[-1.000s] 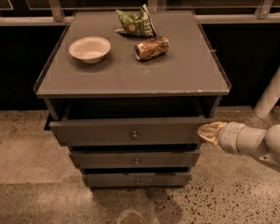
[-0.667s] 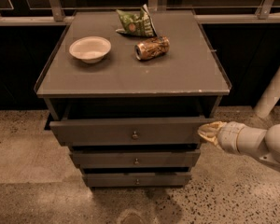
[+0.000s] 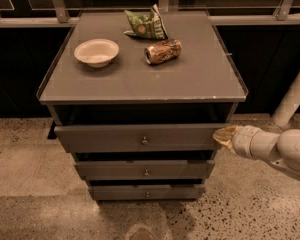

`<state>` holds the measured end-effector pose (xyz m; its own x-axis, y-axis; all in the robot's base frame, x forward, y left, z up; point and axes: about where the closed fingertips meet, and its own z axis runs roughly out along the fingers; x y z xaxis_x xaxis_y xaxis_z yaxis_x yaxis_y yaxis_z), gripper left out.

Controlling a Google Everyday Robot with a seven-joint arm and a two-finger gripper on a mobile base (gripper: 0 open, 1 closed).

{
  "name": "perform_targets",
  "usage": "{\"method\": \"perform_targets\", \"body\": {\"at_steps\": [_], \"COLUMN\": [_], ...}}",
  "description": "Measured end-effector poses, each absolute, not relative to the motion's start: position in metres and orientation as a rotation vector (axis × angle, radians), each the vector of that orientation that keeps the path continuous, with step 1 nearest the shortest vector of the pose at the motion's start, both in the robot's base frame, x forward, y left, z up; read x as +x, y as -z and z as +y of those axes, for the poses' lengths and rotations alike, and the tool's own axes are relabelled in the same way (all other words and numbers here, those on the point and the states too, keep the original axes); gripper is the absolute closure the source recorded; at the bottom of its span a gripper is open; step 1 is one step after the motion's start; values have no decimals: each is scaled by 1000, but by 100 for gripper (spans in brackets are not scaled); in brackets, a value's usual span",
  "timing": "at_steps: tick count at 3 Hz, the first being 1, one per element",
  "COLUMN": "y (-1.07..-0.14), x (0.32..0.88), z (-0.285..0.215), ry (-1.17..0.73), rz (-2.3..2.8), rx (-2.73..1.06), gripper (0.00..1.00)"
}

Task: Close top drawer

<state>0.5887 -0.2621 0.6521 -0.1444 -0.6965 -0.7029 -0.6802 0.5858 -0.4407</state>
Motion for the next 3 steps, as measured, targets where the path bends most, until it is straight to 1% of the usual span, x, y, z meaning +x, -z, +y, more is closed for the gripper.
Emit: {"method": "perform_targets", "body": {"at_steps": [2,3], "y": [-655,-659], "x": [590,568], "z": [-265,-271], "ry": [41,52], "rz": [1848,1896], "rx": [-1104,-1040], "gripper": [100,100]}}
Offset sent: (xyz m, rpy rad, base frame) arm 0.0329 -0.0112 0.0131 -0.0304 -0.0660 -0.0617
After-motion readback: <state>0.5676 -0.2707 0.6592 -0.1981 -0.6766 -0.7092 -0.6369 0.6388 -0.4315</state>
